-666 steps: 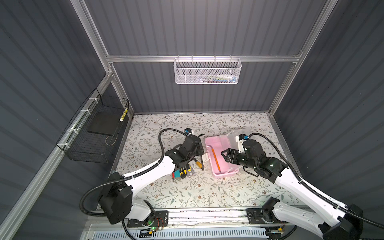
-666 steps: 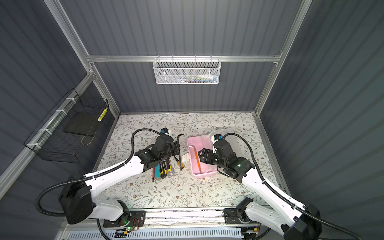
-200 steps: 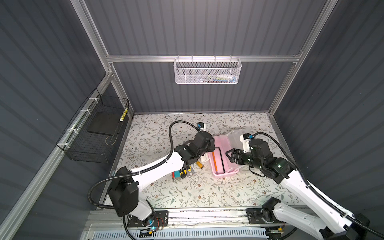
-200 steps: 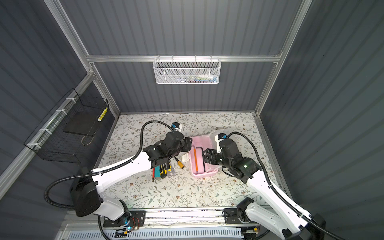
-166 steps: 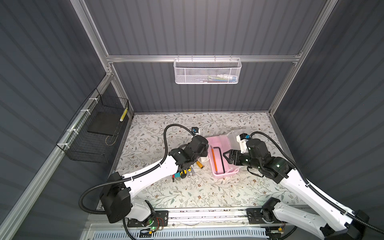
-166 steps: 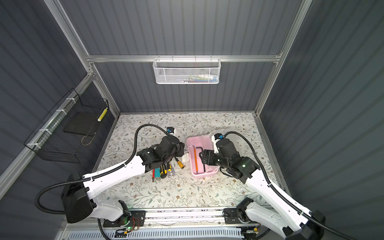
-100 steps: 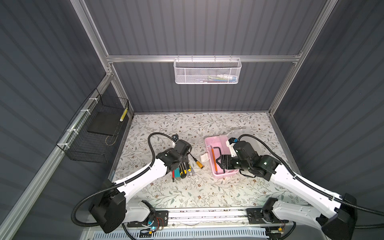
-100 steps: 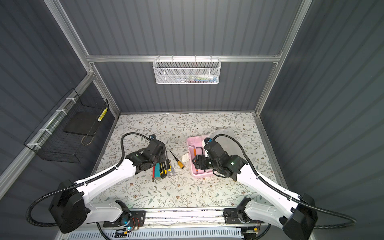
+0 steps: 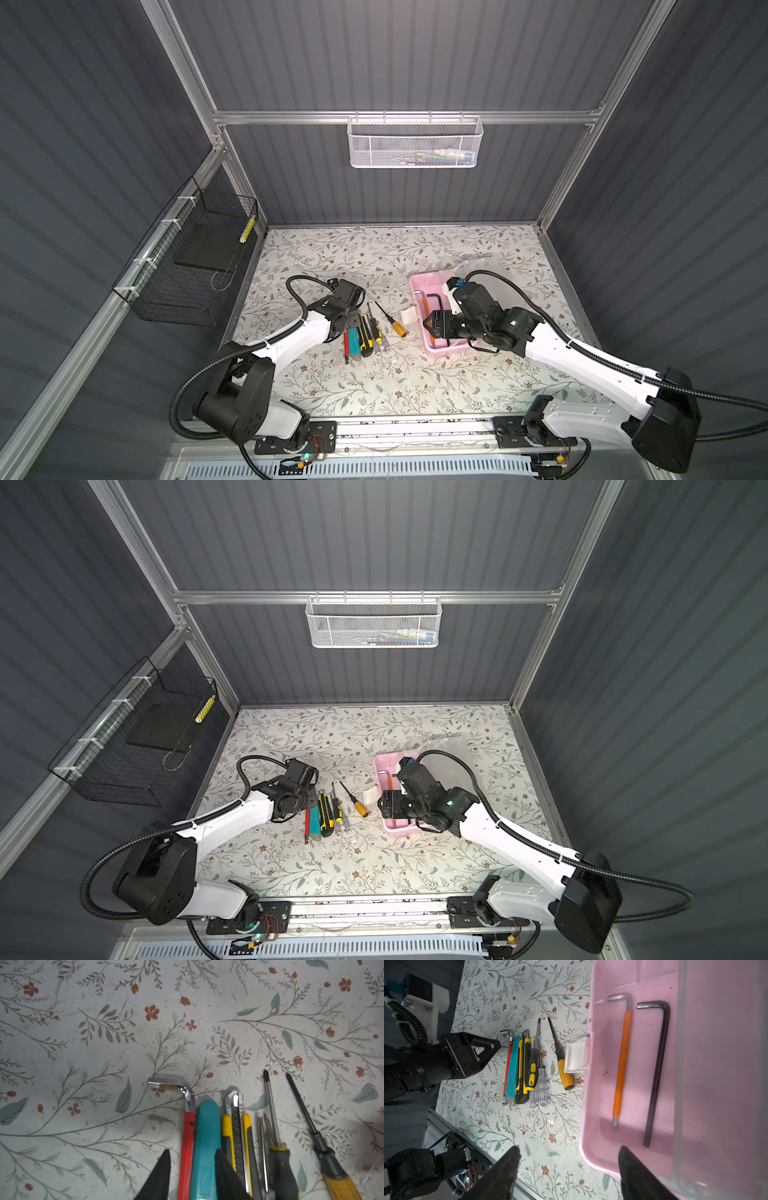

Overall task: Pack the tool kit
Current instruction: 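Move the left gripper back over the tool row, then grasp the red-handled hex key with the left gripper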

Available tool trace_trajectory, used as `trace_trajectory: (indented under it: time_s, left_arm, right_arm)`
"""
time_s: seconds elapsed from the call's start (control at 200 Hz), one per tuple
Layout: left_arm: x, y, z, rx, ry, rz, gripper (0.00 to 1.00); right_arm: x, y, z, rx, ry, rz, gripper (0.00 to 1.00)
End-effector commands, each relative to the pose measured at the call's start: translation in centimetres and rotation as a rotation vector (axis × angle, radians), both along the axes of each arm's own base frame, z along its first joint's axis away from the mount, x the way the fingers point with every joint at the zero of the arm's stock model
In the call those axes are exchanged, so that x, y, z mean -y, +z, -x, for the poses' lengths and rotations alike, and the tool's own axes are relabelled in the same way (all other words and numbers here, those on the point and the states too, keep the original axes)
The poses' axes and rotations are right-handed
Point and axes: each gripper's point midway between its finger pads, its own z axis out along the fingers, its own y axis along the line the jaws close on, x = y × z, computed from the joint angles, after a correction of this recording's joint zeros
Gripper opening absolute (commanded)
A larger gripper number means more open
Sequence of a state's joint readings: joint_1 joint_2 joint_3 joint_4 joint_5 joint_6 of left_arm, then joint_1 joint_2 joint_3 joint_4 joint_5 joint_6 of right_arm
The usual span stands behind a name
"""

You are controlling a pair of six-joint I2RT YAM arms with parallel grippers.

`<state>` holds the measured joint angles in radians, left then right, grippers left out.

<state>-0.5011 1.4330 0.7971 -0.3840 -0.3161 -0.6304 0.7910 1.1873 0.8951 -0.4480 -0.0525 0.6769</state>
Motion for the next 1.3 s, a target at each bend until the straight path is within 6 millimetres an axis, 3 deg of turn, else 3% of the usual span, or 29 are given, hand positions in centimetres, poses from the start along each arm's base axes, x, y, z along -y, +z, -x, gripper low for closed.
trace_trajectory:
  time_s: [0.0, 0.39, 1.296]
  left_arm:
    - [-0.2, -1.1, 0.1, -0.022, -0.015, 0.007, 0.34]
    - [-0.6, -3.8, 0.8, -0.092, -0.005, -0.003, 0.27]
    - [-1.4, -5.0, 1.3, -0.138, 0.01, -0.056, 0.17]
  right_arm:
    - [0.3, -0.3, 0.1, 0.004, -0.02, 0.003, 0.75]
    - [0.8, -1.1, -0.2, 0.002, -0.046, 0.03, 0.76]
    - [0.9, -2.1, -0.3, 0.004, -0.044, 0.05, 0.77]
